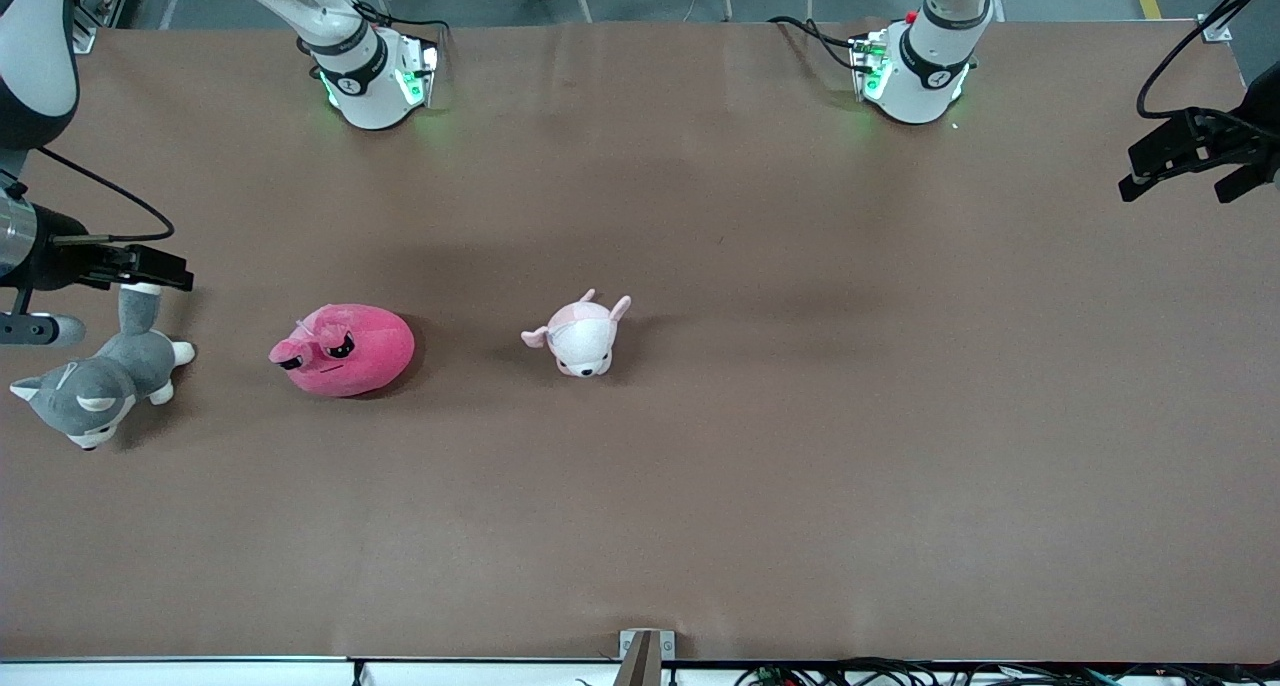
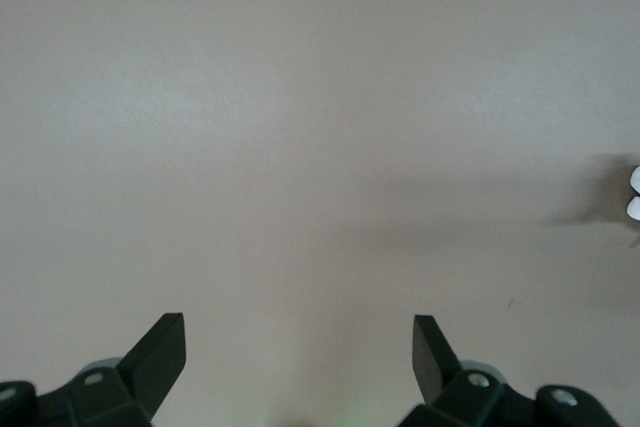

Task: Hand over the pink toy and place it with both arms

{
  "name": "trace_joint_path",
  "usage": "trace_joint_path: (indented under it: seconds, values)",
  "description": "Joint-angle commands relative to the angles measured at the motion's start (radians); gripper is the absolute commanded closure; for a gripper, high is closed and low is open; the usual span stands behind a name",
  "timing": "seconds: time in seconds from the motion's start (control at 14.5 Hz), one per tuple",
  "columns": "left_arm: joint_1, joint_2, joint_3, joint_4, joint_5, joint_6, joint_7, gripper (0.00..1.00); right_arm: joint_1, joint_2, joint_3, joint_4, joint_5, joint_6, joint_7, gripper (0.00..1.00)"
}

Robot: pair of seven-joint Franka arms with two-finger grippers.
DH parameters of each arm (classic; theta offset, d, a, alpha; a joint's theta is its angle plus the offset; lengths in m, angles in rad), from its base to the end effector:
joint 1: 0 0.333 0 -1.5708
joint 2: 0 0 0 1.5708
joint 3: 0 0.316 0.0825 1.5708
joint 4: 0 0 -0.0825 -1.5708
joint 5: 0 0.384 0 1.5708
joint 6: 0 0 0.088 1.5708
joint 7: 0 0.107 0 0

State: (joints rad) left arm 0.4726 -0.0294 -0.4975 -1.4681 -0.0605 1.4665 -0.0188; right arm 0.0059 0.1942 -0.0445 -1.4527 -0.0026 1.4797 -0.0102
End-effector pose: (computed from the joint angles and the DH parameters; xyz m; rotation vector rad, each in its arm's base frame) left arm 0.5347 -0.0250 0.6773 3.0947 -0.0203 0.0359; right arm 0.5997 -0.0210 0.5602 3.1232 -0.0442 -0.2618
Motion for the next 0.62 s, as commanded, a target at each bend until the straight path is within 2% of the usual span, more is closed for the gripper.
trace_joint_path:
  seconds: [0.0, 0.35, 0.55]
  values:
    - [0.003, 0.006, -0.004, 0.02, 0.005, -0.006, 0.008, 0.0, 0.002, -0.013, 0.006, -0.012, -0.019, 0.045, 0.012, 0.0]
    - [0.004, 0.006, -0.009, 0.02, 0.01, -0.006, 0.007, 0.0, -0.003, -0.033, 0.005, -0.058, -0.01, 0.045, 0.012, 0.0]
    - [0.008, 0.006, -0.004, 0.02, 0.01, -0.006, 0.007, 0.0, -0.001, -0.094, 0.003, -0.101, -0.01, 0.044, 0.012, 0.0]
